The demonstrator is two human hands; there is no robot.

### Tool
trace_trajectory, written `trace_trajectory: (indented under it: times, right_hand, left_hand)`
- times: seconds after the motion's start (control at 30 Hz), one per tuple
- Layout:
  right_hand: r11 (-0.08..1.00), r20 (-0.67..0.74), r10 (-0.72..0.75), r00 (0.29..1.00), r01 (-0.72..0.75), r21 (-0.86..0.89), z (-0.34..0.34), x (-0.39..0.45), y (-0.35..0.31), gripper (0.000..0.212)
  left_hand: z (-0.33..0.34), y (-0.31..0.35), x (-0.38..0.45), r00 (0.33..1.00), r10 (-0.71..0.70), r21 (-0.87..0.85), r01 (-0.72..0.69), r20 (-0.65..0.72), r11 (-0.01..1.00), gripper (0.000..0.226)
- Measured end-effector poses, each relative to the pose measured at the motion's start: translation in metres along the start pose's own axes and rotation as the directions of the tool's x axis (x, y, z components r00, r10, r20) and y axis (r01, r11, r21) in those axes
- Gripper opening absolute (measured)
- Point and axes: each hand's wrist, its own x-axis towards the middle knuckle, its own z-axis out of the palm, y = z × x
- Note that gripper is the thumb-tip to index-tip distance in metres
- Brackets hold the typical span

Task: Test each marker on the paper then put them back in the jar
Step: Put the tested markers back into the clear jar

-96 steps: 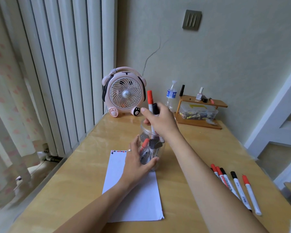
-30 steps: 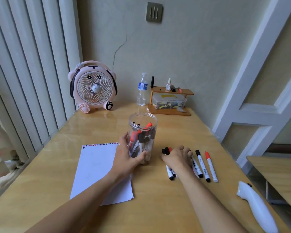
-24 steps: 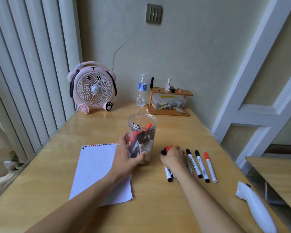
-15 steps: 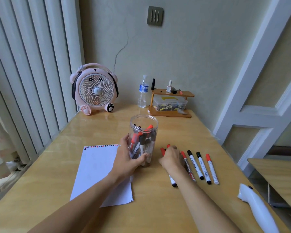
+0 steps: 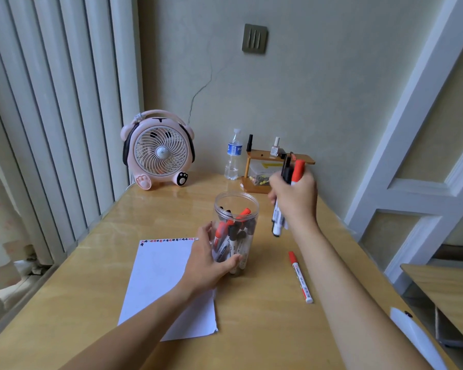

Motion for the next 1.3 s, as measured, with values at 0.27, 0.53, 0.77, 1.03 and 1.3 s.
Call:
trace_trajectory:
  times: [0.27, 0.53, 0.77, 1.03, 1.3]
  right_hand:
    - [0.879, 0.055, -0.176, 0.983, 0.132, 0.457, 0.053, 0.0, -0.029, 0.021]
    - [0.955, 0.29, 0.011, 0.957, -0.096, 0.279, 0.075, -0.01, -0.001, 0.037]
    - [0.952, 0.424, 0.06, 0.904, -0.179, 0.247, 0.068, -0.007, -0.005, 0.017]
    - [0.944, 0.317, -0.025, 0.948, -0.082, 0.32, 0.072, -0.006, -0.003, 0.018]
    - [0.968, 0.407, 0.049, 0.912, -0.144, 0.206, 0.07, -0.001, -0.004, 0.022]
  left_hand:
    - [-0.002, -0.004, 0.002, 1.0, 0.011, 0.039, -0.011, 0.013, 0.999, 0.093]
    - [-0.007, -0.004, 0.005, 0.999, 0.008, 0.064, -0.011, 0.043, 0.998, 0.084]
    - [-0.006, -0.004, 0.004, 0.999, 0.018, 0.04, -0.019, 0.038, 0.999, 0.085]
    - [-0.005, -0.006, 0.003, 0.999, 0.02, 0.054, -0.022, 0.033, 0.998, 0.086]
    - [-0.005, -0.008, 0.004, 0.999, 0.028, 0.053, -0.03, 0.037, 0.998, 0.085]
